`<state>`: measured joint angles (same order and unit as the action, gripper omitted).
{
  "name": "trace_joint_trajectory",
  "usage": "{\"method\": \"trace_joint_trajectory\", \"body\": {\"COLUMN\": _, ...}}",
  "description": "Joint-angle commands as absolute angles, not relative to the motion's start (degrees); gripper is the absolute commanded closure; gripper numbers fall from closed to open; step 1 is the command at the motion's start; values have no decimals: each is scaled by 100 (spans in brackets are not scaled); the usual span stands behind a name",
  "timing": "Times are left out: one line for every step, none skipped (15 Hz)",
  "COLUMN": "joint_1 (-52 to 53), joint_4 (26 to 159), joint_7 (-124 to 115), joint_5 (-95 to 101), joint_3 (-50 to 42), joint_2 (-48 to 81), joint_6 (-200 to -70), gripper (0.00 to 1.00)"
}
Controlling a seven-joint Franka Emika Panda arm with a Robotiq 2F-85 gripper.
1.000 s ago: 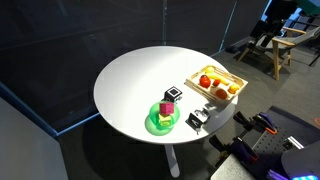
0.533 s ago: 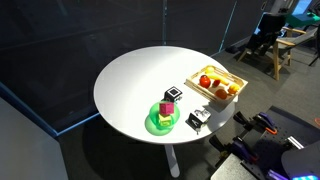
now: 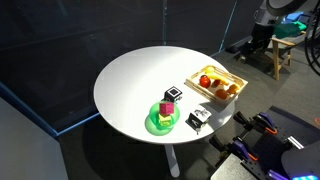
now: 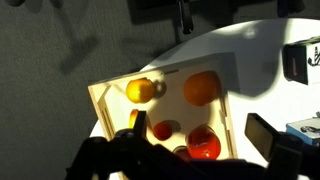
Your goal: Remove the red apple from the wooden tray and put in on the table between the wooden tray and the green bowl
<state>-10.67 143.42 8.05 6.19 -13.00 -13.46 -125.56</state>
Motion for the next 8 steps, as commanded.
{"method": "trace_joint_trajectory", "body": {"joint_1": -1129, "joint_4": 14323, "joint_7": 772, "joint_5": 515, "joint_3": -1327, "joint_2": -1099, "joint_6": -12937, "gripper": 0}}
{"method": "trace_joint_trajectory", "body": {"joint_1": -1116, "joint_4": 14318, "joint_7": 817, "joint_5": 410, "joint_3": -1353, "joint_2": -1026, "joint_6": -13004, "gripper": 0}}
{"method": "trace_joint_trajectory", "body": {"joint_1": -1111, "joint_4": 14321, "joint_7": 840, "joint_5": 349, "joint_3": -1363, "joint_2": -963, "joint_6": -13082, "gripper": 0}}
{"method": "trace_joint_trajectory", "body": {"joint_1": -1120, "joint_4": 14322, "joint_7": 796, "joint_5": 340, "joint_3": -1356, "joint_2": -913, "joint_6": -13158, "gripper": 0}}
{"method": "trace_joint_trajectory", "body": {"joint_1": -1129, "joint_4": 14305, "joint_7": 772, "joint_5": 351, "joint_3": -1351, "joint_2": -861, "joint_6": -13184, "gripper": 0}}
{"method": "trace_joint_trajectory", "body": {"joint_1": -1115, "joint_4": 14345, "joint_7": 812, "joint_5": 425, "joint_3": -1319, "joint_2": -939, "joint_6": -13081, "gripper": 0}}
{"method": "trace_joint_trajectory", "body": {"joint_1": -1115, "joint_4": 14346, "joint_7": 812, "joint_5": 424, "joint_3": -1318, "joint_2": -899, "joint_6": -13100, "gripper": 0}}
{"method": "trace_joint_trajectory", "body": {"joint_1": -1115, "joint_4": 14346, "joint_7": 812, "joint_5": 424, "joint_3": -1314, "joint_2": -880, "joint_6": -13100, "gripper": 0}}
